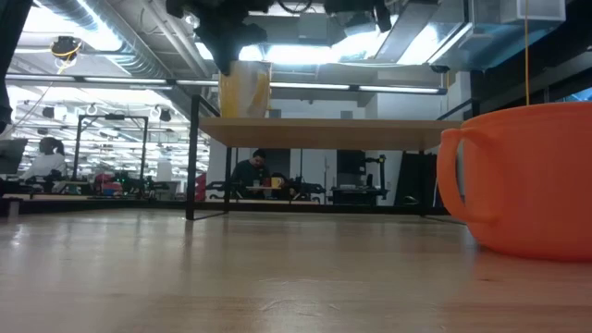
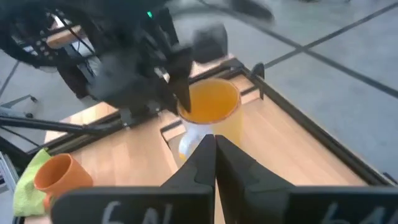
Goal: Stack small to large cups/mugs on shelf
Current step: Put the yellow mug on the shelf
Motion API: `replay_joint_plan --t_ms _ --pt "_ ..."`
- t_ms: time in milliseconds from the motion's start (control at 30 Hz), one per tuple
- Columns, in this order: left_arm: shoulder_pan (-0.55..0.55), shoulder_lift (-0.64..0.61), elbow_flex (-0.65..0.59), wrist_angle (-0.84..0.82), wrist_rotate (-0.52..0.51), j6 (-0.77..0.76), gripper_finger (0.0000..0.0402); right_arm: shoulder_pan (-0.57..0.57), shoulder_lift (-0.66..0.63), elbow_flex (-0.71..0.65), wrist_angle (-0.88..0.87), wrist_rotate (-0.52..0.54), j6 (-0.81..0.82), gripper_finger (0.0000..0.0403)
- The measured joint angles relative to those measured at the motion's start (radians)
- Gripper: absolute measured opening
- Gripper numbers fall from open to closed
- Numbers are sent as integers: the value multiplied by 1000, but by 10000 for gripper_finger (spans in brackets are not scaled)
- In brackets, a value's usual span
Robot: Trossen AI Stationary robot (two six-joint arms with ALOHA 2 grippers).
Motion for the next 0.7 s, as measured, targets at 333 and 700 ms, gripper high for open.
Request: replay_joint_plan --t_ms 333,700 --pt "4 -79 1 -15 -40 -89 67 -14 84 0 27 -84 47 3" --pt "118 -85 0 -27 -139 -282 57 -14 154 0 32 -89 141 1"
